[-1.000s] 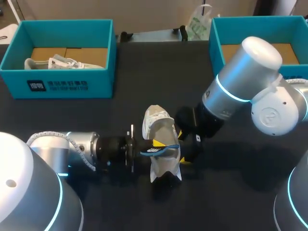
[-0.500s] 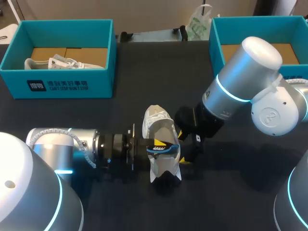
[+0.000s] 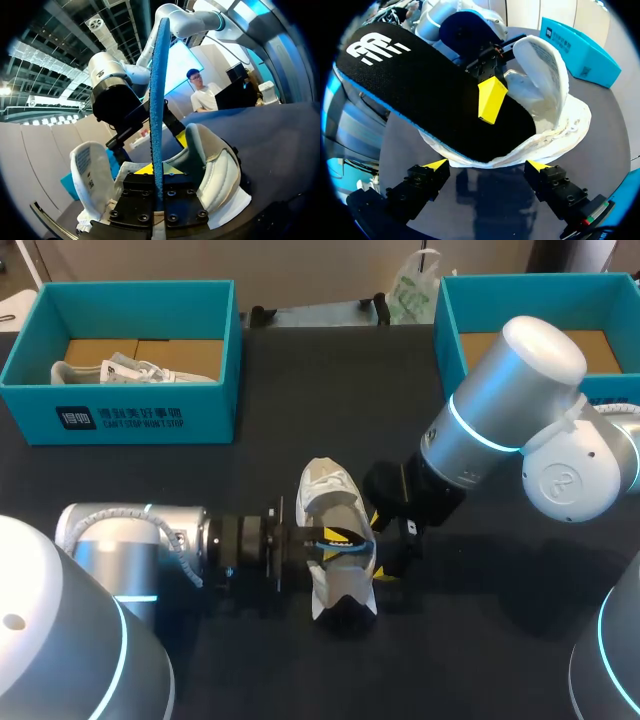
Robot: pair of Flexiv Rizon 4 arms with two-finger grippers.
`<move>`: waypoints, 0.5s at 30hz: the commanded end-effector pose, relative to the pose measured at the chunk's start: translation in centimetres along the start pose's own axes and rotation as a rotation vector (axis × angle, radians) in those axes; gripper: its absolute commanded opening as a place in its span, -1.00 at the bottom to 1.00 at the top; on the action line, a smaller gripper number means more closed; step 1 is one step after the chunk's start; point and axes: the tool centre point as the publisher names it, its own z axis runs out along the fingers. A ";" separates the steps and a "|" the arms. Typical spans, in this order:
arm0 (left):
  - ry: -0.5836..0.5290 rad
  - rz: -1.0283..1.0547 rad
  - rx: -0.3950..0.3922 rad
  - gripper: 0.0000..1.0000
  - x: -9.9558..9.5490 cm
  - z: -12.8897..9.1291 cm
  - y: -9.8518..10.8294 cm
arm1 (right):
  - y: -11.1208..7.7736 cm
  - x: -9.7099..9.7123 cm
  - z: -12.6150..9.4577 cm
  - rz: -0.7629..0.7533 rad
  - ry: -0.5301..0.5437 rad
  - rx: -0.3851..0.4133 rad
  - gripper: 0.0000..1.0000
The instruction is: Take the shoe out of the shoebox, open the shoe tongue, remove and reinsert the insole, then place the shoe into the shoebox
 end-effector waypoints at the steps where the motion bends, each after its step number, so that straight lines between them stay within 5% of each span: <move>1: -0.004 0.007 0.009 -1.00 0.2 -0.3 -0.2 | 0.0 0.1 0.1 0.000 -0.003 0.001 1.00; 11: 0.004 0.033 0.032 -0.69 0.3 -0.4 -1.7 | 0.0 0.1 0.1 0.000 -0.003 0.001 1.00; 15: 0.016 0.040 0.032 -0.41 0.3 -0.3 -1.9 | 0.0 0.1 0.1 0.000 -0.003 0.001 1.00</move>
